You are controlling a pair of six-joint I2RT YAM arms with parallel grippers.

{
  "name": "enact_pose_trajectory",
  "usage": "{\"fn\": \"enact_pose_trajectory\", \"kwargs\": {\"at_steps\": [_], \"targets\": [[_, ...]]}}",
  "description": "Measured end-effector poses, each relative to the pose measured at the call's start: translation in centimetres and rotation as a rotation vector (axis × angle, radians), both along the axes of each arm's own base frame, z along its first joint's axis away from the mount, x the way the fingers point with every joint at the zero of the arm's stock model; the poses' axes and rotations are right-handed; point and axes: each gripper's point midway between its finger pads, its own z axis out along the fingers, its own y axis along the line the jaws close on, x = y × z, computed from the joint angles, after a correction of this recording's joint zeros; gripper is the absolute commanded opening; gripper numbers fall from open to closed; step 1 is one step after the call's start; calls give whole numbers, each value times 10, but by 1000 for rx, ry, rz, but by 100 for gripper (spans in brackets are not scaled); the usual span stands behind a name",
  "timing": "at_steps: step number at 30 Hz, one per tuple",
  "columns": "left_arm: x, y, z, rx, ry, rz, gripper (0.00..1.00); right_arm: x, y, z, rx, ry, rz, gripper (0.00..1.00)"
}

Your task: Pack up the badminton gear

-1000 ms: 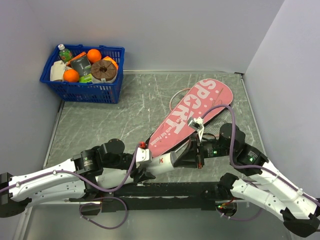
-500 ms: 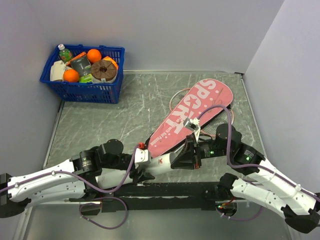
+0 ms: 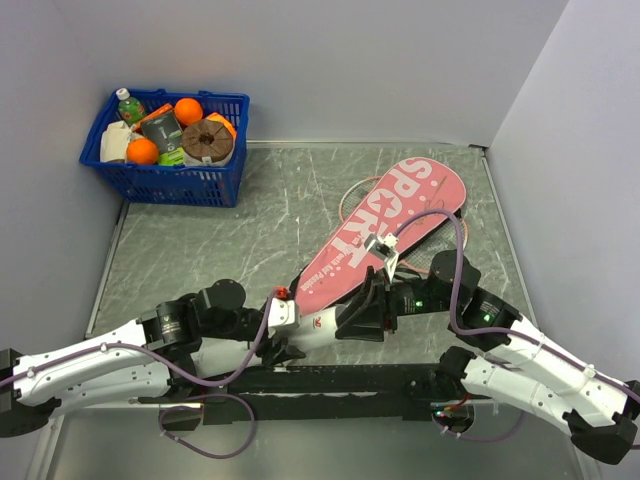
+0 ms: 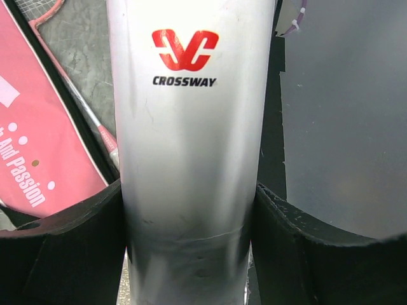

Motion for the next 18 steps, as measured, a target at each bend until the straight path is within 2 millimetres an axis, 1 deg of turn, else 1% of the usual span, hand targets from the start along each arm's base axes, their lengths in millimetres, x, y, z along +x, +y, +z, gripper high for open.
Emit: {"fn": "enact_pose_trajectory", "kwargs": {"at_steps": [6,8,14,18], "targets": [[5,2,1,-3,-11,28,1,20,4,2,10,-17,-109,53],[7,2,0,-3,-14,35,1,28,4,-1,11,-24,-163,53],[7,1,1,-11,-12,39,1,44,-3,-11,6,-31,-268,53],[7,1,1,-14,-11,41,1,46,-11,-19,18,-30,-319,53]]}}
